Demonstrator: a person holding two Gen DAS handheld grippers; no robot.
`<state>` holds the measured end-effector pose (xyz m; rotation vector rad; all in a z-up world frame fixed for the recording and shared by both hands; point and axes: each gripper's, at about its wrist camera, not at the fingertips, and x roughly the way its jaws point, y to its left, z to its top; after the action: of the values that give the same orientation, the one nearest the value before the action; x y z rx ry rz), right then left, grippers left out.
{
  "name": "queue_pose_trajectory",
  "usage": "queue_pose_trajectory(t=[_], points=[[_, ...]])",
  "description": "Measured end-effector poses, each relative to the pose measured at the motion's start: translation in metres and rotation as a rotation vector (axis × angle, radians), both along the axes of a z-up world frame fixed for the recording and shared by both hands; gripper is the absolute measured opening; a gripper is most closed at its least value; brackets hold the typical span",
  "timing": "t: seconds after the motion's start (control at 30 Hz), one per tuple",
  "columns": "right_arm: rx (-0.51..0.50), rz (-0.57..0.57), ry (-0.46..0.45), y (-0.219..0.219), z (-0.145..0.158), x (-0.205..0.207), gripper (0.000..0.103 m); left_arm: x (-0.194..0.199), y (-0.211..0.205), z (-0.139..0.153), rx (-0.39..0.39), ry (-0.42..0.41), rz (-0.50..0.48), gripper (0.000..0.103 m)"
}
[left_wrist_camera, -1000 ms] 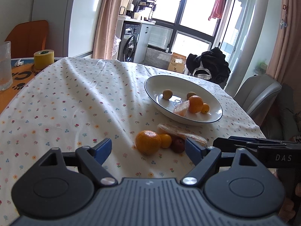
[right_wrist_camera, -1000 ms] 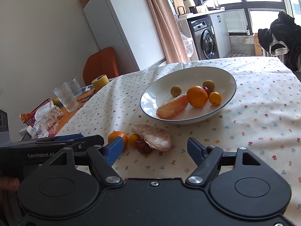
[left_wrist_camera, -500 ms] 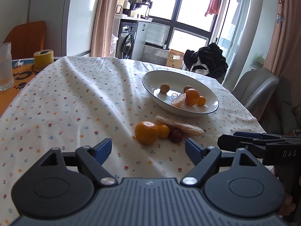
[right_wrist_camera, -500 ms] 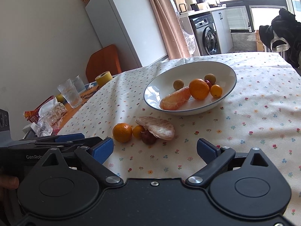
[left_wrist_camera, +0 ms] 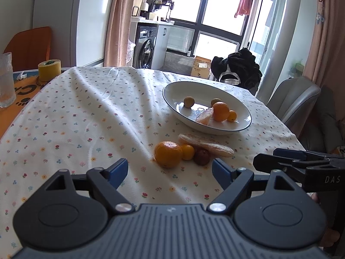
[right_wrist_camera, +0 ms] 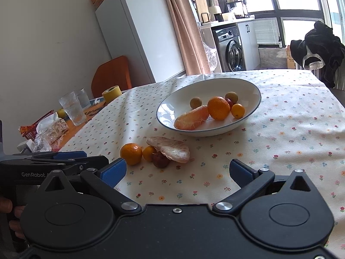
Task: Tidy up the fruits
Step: 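Withdraw both open tools from the bowl back toward the remaining fruit, then grasp a small orange with the left tool while the right grasps a peeled fruit piece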
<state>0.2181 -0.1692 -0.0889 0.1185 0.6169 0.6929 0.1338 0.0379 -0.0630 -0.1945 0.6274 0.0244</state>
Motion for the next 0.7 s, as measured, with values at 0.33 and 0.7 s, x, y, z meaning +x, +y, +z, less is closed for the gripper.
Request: queue_pose_trajectory(t=[0.33, 0.7], points=[[0.008, 0.007, 0.015, -0.003, 0.002, 0.007, 0.103, 0.012, 0.001, -0.002, -0.022, -0.002, -0.01, 0.084], [0.023, 0.052, 0.048, 0.004, -0.002, 0.02, 0.09, 0.029, 0.004, -0.01, -0.041, 0.004, -0.006, 0.076]])
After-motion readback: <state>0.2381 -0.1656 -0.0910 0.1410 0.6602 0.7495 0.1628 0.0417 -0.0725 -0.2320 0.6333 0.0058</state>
